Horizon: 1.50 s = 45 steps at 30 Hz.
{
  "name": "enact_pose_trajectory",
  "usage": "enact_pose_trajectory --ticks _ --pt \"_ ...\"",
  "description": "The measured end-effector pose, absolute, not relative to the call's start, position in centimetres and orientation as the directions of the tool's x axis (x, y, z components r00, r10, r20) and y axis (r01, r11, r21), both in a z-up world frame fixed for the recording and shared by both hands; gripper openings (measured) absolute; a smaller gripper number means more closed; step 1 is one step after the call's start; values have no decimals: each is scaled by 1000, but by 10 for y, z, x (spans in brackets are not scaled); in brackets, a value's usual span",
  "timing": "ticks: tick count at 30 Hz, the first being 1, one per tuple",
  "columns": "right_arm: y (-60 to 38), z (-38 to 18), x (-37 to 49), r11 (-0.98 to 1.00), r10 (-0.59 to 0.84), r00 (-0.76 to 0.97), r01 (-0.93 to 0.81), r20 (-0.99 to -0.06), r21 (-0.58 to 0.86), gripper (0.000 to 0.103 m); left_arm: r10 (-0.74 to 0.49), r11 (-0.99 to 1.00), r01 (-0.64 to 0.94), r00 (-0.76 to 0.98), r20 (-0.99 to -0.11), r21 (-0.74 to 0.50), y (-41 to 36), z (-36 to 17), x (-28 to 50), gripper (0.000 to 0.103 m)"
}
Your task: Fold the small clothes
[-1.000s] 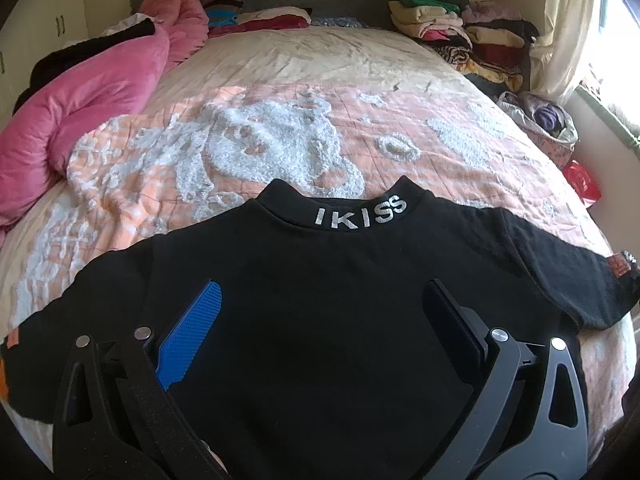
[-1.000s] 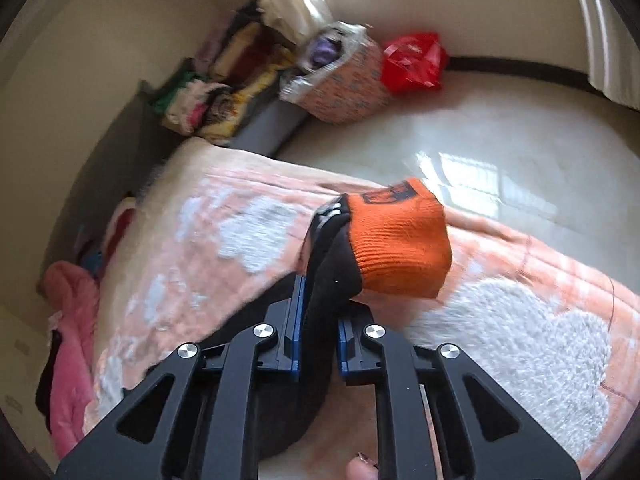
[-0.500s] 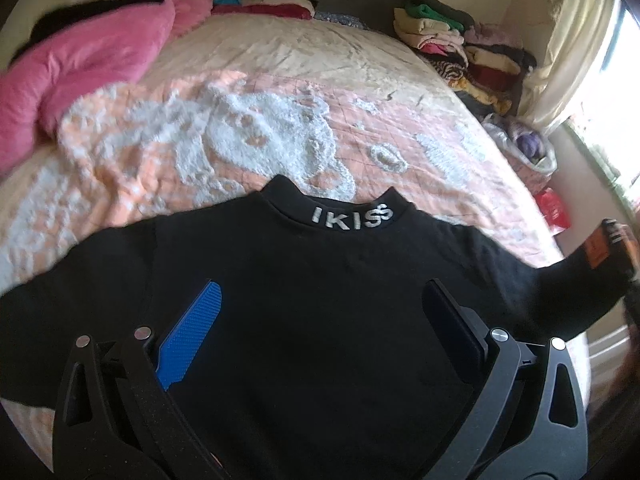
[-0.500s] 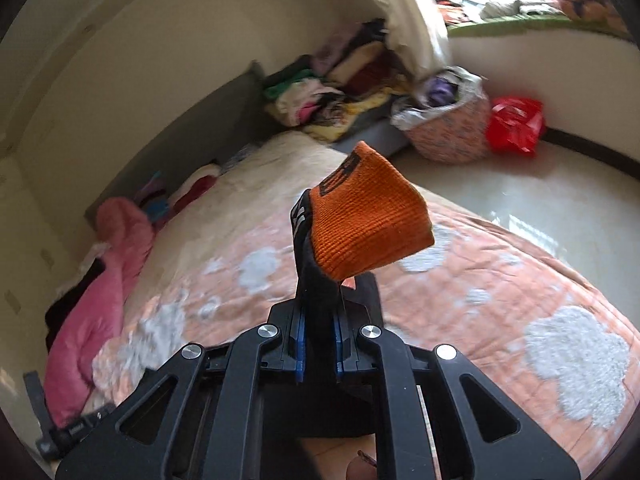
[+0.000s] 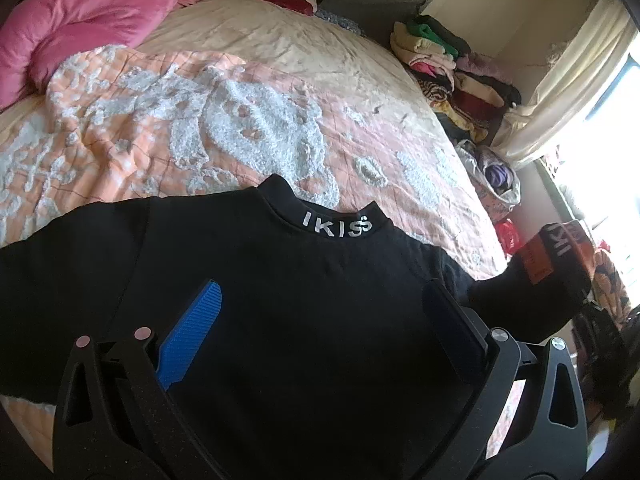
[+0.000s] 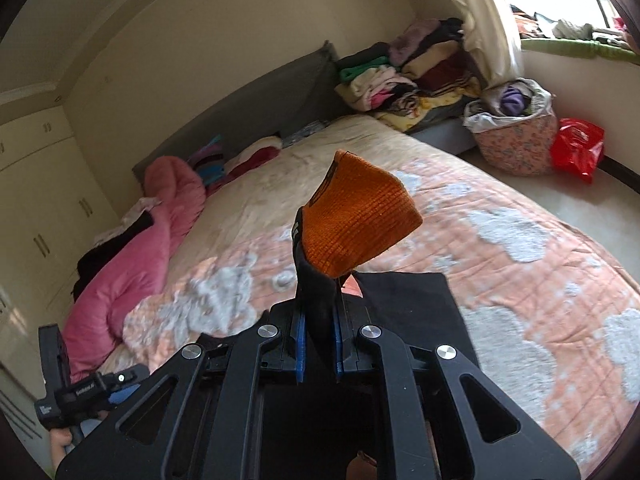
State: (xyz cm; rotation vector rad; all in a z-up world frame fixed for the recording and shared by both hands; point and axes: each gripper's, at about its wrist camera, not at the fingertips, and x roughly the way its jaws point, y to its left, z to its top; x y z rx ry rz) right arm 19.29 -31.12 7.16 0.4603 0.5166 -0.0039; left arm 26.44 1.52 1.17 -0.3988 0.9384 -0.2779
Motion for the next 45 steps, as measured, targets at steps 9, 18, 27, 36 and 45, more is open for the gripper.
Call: enact_pose_trajectory --ticks 9,18,27,36,45 --pt "-255 64 207 926 148 853 58 -500 372 9 -448 855 36 552 -703 -517 33 7 266 94" --pt "-202 39 224 956 184 802 -11 -568 294 9 -526 801 35 518 -674 -598 45 -4 264 94" --pt "-152 0 231 970 218 727 -85 -652 230 12 -604 719 -22 476 -640 -694 59 -32 270 94" --pt "-128 -25 215 965 259 676 -144 -690 221 39 -652 659 -71 442 -616 -749 62 -55 270 94" --pt "-126 -27 182 946 325 642 -213 -695 246 57 -658 673 -53 414 -629 -738 47 -64 267 92"
